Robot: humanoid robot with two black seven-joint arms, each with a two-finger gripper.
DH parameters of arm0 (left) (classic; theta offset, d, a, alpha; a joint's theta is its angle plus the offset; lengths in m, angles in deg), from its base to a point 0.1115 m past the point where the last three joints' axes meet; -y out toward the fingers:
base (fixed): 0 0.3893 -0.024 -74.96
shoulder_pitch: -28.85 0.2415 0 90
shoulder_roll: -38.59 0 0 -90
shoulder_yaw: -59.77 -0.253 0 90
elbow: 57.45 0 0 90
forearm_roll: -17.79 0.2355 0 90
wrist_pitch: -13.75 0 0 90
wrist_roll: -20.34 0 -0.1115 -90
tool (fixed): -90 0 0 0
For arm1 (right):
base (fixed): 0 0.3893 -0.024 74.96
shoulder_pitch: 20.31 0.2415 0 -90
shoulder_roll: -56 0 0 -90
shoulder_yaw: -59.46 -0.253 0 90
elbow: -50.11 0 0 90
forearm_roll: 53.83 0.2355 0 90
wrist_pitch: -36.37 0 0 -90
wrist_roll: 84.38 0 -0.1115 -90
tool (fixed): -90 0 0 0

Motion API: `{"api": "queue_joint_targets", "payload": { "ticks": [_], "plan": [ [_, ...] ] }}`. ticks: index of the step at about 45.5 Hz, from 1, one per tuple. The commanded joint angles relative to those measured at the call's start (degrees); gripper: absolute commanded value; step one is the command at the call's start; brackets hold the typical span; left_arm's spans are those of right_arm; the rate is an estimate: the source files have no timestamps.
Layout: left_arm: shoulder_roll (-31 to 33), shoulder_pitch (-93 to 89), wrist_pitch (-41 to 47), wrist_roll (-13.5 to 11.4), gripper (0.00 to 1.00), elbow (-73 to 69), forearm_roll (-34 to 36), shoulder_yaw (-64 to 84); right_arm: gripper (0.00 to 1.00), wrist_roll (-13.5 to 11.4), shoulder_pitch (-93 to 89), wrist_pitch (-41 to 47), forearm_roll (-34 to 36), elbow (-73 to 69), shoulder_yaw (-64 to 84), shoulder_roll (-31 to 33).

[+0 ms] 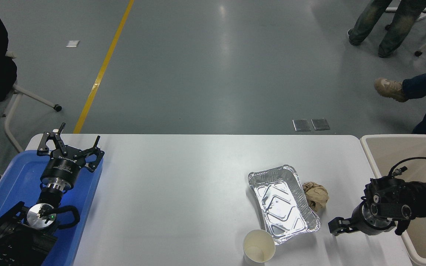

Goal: Pick up paper cup place in dustbin

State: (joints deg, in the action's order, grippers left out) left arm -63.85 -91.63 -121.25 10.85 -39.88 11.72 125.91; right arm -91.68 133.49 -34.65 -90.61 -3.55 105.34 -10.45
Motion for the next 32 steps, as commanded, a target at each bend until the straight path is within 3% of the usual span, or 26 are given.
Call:
{"api": "queue_joint_targets", "payload": {
  "ticks": [1,32],
  "plan": [
    [-0.04,-0.02,0.0,0.0,0.99,0.0,0.0,-0.04,1.0,0.01,0.45,0.09,0.04,-0.31,0.0,0.18],
    [-0.04,-0.02,0.0,0.0,0.99,-0.09,0.0,-0.22,1.0,0.01,14.94,5.44,1.44,-6.46,2.02,4.75]
  ]
}}
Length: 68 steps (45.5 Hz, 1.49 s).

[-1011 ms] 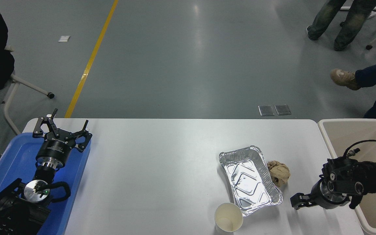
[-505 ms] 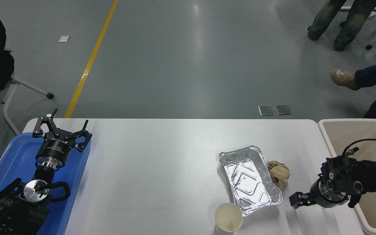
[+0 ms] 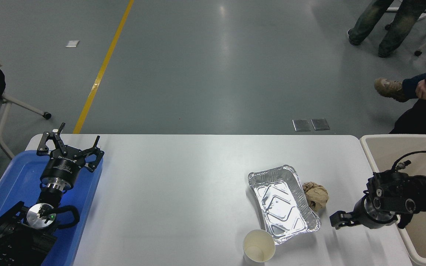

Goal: Pick up paper cup place in dustbin

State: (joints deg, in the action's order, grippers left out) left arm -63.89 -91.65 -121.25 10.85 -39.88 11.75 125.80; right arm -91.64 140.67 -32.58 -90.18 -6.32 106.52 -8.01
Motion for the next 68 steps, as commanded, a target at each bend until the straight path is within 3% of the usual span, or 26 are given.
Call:
{"api": "queue_joint_targets", "payload": {
  "ticks": [1,15,33,44,57,68],
  "plan": [
    [0.0,0.0,0.0,0.0,0.99,-0.08,-0.03,-0.12,1.0,-0.03,8.82,3.91,1.19,-4.31,0.94,3.09],
    [0.0,-0.08,0.0,0.0,0.99,0.0,0.06,-0.12,1.0,0.06,27.18,9.8,1.63,-19.15,5.41,12.59],
    [-0.08,-0.08,0.0,0.0,0.99,0.0,-0.03,-0.2,1.0,0.06,51.53,20.78,8.92,-30.94,15.53,7.5],
    [-0.08,-0.08,0.0,0.0,0.99,-0.08,0.05,-0.2,1.0,0.06,63.31,23.95,18.41,-35.24,18.95,-2.95],
    [-0.08,-0.08,0.0,0.0,0.99,-0.08,-0.03,-0.2,1.0,0.41,69.65,23.95,36.95,-35.86,17.64,-19.12],
    [0.0,-0.08,0.0,0.0,0.99,-0.08,-0.03,-0.2,1.0,0.41,69.56,23.95,42.14,-35.34,14.03,-24.93]
  ]
}}
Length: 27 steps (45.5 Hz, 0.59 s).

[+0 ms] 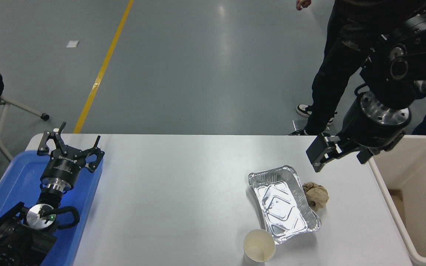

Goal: Pick up paper cup place in dustbin

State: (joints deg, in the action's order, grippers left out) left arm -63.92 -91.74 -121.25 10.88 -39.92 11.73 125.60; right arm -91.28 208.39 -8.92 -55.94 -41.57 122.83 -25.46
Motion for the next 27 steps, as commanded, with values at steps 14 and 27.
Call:
{"api": "queue_joint_targets", "payload": {
  "ticks": [14,27],
  "plan": [
    [0.03,0.09,0.0,-0.04,0.99,-0.04,0.0,0.09,1.0,-0.04,-3.78,0.29,9.4,0.88,-3.95,-7.75],
    [0.03,0.09,0.0,-0.04,0.99,-0.04,0.0,0.09,1.0,-0.13,-12.92,-7.79,8.43,0.71,-4.21,-6.61]
  ]
}}
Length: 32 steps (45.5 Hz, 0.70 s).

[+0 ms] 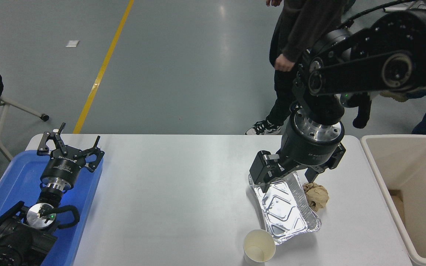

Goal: Pick up paper cup place in dustbin

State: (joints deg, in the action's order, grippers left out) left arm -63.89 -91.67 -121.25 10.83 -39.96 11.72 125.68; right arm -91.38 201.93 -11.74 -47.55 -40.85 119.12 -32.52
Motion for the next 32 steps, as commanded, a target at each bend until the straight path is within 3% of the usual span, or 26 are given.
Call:
{"api": "queue_joint_targets", "payload": {
  "ticks": [1,10,32],
  "plan": [
    [0.0,0.02,0.0,0.01,0.99,0.0,0.0,0.01,1.0,-0.03,-7.25,-5.67,-0.13,-0.18,-0.5,0.54],
    [0.0,0.02,0.0,0.01,0.99,0.0,0.0,0.01,1.0,-0.03,-14.81,-14.37,-6.2,-0.01,-0.59,0.8],
    [-0.08,0.02,0.0,0.01,0.99,0.0,0.0,0.01,1.0,0.15,-28.7,-22.72,-6.73,-0.01,-2.52,4.41]
  ]
}}
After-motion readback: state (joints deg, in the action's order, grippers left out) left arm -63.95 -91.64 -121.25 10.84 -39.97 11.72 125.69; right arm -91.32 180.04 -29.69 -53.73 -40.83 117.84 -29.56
